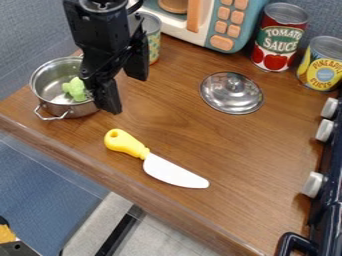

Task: Put the pot cover on the pot

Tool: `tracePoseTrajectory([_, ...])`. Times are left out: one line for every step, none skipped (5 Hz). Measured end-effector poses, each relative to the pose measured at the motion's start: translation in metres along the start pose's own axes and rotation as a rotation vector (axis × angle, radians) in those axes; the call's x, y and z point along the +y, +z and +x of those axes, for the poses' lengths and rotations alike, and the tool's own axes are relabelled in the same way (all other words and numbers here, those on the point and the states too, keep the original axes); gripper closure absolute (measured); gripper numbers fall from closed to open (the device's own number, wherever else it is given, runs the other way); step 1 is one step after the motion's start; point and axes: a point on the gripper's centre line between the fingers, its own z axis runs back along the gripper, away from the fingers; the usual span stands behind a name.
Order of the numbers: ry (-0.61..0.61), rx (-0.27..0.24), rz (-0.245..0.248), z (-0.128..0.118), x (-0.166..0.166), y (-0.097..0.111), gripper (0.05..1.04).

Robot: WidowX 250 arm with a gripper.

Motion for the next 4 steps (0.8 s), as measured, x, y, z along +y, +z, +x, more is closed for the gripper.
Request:
tracePoseTrajectory([0.003, 0.000, 0.022, 0.000, 0.002, -0.004, 0.083])
tracePoseTrajectory([-0.042, -0.016, 0.061, -0.019, -0.014, -0.013, 0.083])
tracePoseTrajectory([-0.082, -0.015, 0.064, -0.040, -0.049, -0.022, 0.083])
tracePoseTrajectory([-0.115, 0.009, 0.065, -0.061, -0.079, -0.033, 0.083])
